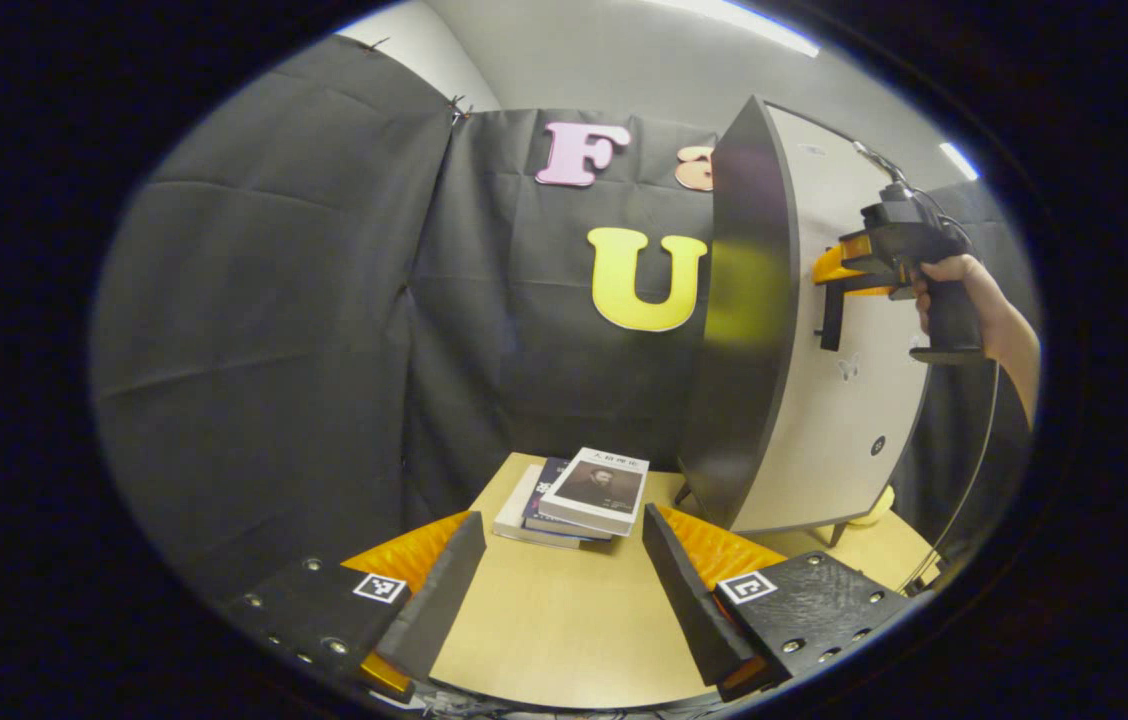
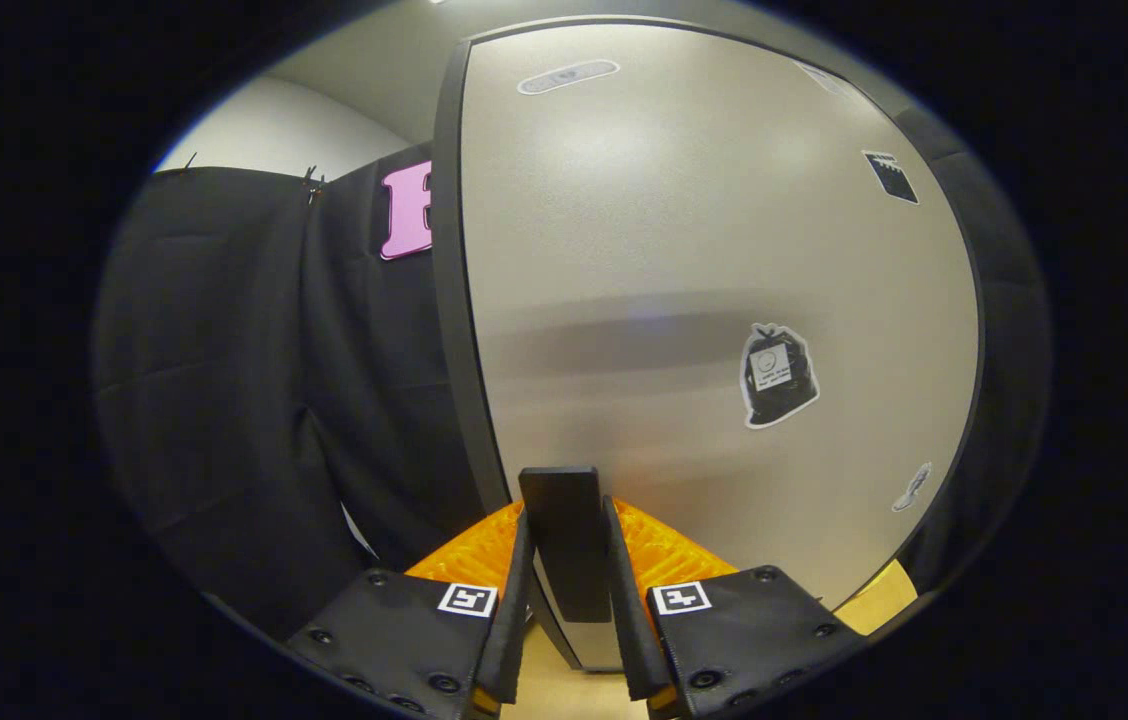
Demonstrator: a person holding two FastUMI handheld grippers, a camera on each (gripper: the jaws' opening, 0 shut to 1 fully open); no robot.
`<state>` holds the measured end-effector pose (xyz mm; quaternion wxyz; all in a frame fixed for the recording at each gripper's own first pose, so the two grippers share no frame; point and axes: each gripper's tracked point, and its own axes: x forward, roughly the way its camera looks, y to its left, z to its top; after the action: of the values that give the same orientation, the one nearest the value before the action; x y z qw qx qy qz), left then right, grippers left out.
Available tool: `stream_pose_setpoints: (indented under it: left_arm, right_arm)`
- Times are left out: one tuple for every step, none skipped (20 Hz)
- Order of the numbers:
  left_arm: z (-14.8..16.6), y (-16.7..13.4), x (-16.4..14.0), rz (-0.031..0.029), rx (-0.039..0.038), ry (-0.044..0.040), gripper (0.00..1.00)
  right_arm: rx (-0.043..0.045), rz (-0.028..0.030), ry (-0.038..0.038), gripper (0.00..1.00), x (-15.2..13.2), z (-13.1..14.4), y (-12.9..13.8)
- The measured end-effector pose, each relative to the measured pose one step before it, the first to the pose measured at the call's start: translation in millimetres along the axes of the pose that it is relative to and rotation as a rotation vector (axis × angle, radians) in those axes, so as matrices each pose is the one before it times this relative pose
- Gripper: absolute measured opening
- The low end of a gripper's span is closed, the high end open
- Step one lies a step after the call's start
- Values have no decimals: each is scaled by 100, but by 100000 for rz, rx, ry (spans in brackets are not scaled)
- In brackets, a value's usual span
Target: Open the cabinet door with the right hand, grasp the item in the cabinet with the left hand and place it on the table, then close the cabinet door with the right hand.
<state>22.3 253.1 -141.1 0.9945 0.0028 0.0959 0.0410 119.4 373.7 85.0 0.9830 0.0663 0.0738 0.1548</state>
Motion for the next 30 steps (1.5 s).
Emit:
stream_pose_setpoints:
  left_arm:
    - [2, -48, -33, -412, 923, -335, 97]
    - [-31, -152, -63, -650, 272, -114, 97]
    - [-110, -88, -19, -707, -183, 325, 97]
    - [-38, -83, -4, -618, -386, 624, 96]
    - [-30, -177, -75, -689, -312, 546, 96]
    - [42, -77, -127, -543, -41, 533, 96]
    - [-77, -140, 20, -763, 246, 225, 96]
    - [26, -91, 13, -916, 470, 142, 97]
    - [-111, -86, 30, -1232, 674, 298, 96]
    - [-60, -85, 20, -1442, 835, 565, 96]
    - [-116, -49, -141, -1540, 974, 754, 96]
    - [-25, -24, -70, -1324, 987, 634, 96]
    - [-81, -72, -101, -1294, 1041, 439, 96]
    - [116, -26, -113, -948, 917, -331, 96]
    - [80, -104, -38, -596, 680, -727, 97]
    - [-33, -101, -104, -132, 301, -775, 97]
    - [-159, -21, 68, 206, -117, -619, 97]
    - [26, -10, 48, 575, -252, -288, 97]
    - [71, 93, 143, 1017, -186, 182, 97]
    - [-23, -2, 16, 837, -725, 887, 97]
    - [175, -69, -23, 247, -1451, -206, 97]
    - [259, -101, 84, 508, -962, -489, 96]
    - [44, -115, 1, 1173, -436, -550, 96]
    - [108, -81, -235, 1520, 21, -991, 97]
    - [297, -56, -3, 1658, 329, -1143, 98]
    - [269, 194, 18, 1797, 461, -1261, 97]
    - [112, 166, 97, 1745, 478, -858, 96]
    - [89, 118, -89, 1566, 410, -497, 96]
    - [-24, -35, -68, 1255, 249, 108, 96]
    - [-51, -25, -196, 1009, -441, 550, 96]
  right_arm:
    - [-1042, -592, -1232, 34, 92, 172, -241]
    - [-2071, -890, -128, 34, -335, -80, 163]
    - [-1536, -981, -1057, 37, 50, 100, -77]
    - [-1206, -42, -801, 29, -233, -20, -15]
    - [-826, 628, -650, 28, 231, -156, 42]
    - [457, 583, -1279, 28, -4, 126, 60]
    - [-328, 710, -359, 22, -112, 93, 75]
    - [-1235, 79, -9, 16, -152, 171, -109]
    - [-1736, 304, 331, 11, 319, -389, 3]
    - [-31, 285, 89, 11, -192, 4, -37]
    - [835, 364, -445, 7, 70, 0, 141]
    - [277, 437, 76, 11, -101, 55, 12]
    - [-285, 349, 439, 11, -130, -61, 4]
    - [-577, 574, 129, 11, -153, 29, -64]
    - [-346, 1043, 276, 11, -102, -129, 43]
    - [-83, 1568, -190, 7, -210, 27, 62]
    - [-172, 1926, -41, 7, -249, 22, 89]
    - [-427, 2031, 126, 7, -377, 69, 43]
    - [-426, 2143, -63, 7, -373, 57, 102]
    - [-286, 2302, -24, 11, -543, 110, 135]
    - [262, 2530, 279, 7, -608, 129, 249]
    - [1576, 1991, 296, 8, -456, 67, 110]
    - [550, 2068, 420, 8, -598, 41, 246]
    - [-920, 2275, 299, 10, -835, 219, 222]
    - [-694, 2296, 410, 10, -830, 214, -27]
    - [115, 2442, 212, 7, -577, 159, 29]
    - [618, 2476, 237, 7, -491, -40, 195]
    - [226, 2395, 298, 10, -443, 81, 4]
    - [75, 2002, 141, 7, -262, -57, -94]
    - [-392, 1664, 245, 11, -248, -125, -34]
